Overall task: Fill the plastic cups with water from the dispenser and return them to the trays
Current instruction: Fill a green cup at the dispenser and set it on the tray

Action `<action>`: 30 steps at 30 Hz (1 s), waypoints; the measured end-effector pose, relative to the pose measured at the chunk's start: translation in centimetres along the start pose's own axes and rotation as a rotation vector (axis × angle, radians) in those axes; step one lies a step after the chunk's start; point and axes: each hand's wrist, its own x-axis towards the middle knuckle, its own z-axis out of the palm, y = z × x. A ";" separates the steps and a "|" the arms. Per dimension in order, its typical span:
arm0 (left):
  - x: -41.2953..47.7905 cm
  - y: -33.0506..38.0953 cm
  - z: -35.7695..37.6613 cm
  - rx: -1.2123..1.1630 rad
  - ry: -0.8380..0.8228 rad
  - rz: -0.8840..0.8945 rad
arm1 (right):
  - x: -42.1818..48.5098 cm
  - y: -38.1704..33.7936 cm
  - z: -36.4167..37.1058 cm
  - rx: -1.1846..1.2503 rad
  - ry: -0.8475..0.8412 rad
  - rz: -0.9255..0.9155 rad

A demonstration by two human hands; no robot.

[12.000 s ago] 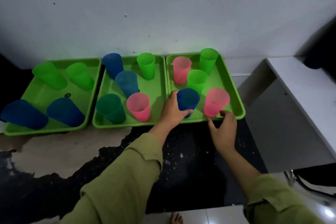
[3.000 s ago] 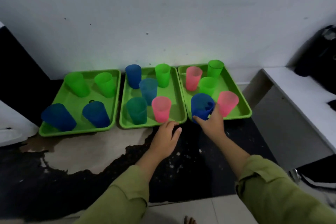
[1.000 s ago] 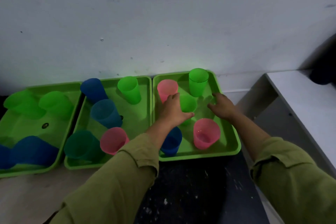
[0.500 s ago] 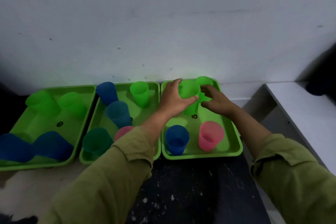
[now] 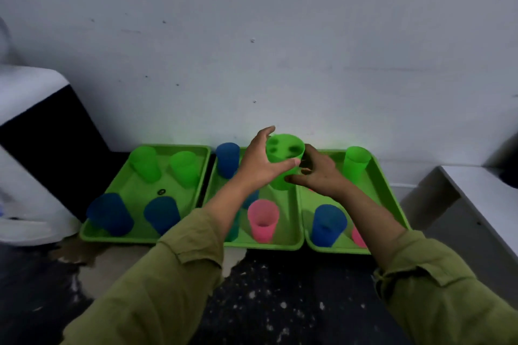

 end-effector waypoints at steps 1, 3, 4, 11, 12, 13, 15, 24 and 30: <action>-0.5 -0.3 -1.0 -0.022 0.001 -0.002 | 0.0 -0.5 0.9 0.012 0.002 -0.004; -1.9 -1.6 -4.2 -0.079 0.013 0.000 | 0.1 -2.3 4.1 0.027 0.006 -0.013; -2.6 -2.5 -6.0 -0.102 0.017 0.005 | 0.3 -3.2 5.9 0.035 0.009 -0.021; -6.7 -10.0 -18.8 -0.175 0.055 0.040 | 1.7 -8.6 19.5 0.156 0.092 -0.031; -7.4 -11.0 -20.5 -0.185 0.072 0.041 | 1.8 -9.3 21.3 0.166 0.103 -0.033; -8.1 -12.0 -22.3 -0.202 0.095 0.048 | 1.9 -10.0 23.3 0.170 0.119 -0.031; -10.2 -14.7 -26.9 -0.217 0.147 0.038 | 2.2 -12.0 28.4 0.213 0.135 -0.028; -17.6 -23.1 -38.6 -0.162 0.293 -0.100 | 2.3 -16.8 43.8 0.161 0.200 -0.025; -19.5 -28.2 -42.0 -0.098 0.431 -0.244 | 1.9 -17.2 49.7 0.099 0.089 0.042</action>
